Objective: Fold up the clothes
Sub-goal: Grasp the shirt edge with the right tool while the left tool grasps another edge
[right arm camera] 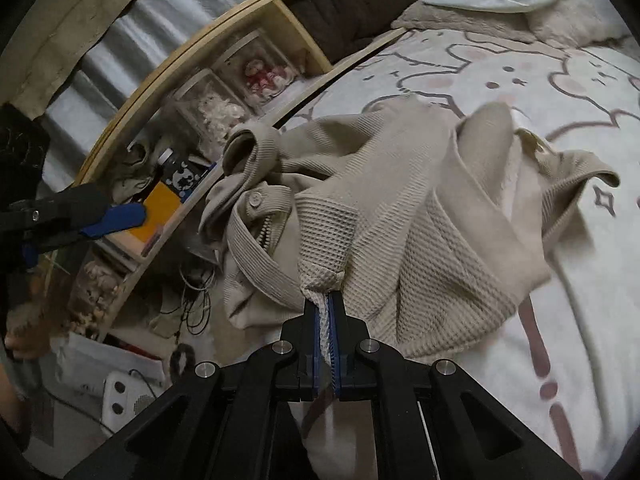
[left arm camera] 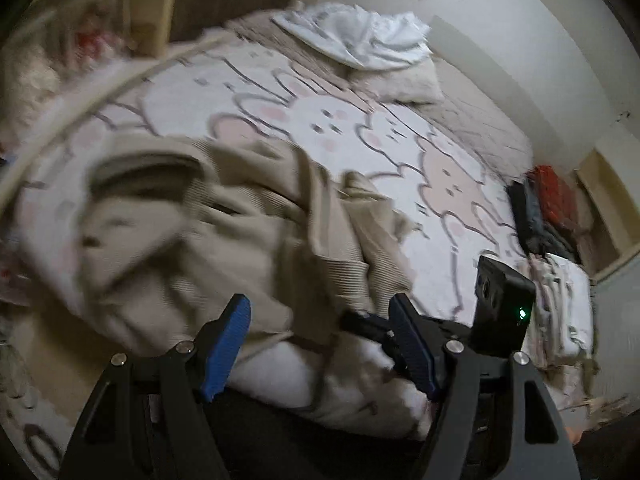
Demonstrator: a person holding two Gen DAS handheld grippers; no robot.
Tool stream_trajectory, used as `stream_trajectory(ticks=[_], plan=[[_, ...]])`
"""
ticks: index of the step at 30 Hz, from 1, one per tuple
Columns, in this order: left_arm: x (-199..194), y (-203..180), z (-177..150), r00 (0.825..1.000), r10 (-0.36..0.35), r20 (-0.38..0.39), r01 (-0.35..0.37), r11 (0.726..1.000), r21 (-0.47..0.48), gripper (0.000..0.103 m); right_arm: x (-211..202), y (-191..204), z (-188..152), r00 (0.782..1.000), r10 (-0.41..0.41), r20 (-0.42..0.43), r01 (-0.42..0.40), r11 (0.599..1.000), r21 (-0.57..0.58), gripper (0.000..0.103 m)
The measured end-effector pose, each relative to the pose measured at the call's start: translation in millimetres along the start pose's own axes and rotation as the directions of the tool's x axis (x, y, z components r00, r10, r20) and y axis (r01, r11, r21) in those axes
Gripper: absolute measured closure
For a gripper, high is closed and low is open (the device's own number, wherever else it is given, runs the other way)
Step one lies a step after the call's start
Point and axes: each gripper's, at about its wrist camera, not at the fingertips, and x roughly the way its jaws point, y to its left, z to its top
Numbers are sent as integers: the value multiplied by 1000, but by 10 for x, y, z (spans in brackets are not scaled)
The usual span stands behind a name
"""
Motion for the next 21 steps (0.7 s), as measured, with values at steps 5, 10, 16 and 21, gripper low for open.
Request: stream_trajectory(ticks=[5,10,16,21], plan=[[490,-145,32,994,-67,-81,64,997,-38,32,-224,59,-57,999,12,45,-11,1000,-15,97],[752,-219,24,989,-84,-121,74,994,-80,32,-284,155,-121,997,18,79,-11,996,-83,97],[985,-142,73,978,-99,-184,76,989,-130,79,-280,303,-237,995,-28,98,49,974,-219,97],[961,-85,44,983,-76,-164,61,994,-93,86,-354,259,-301,991,-116,69,128,971,-204,94]])
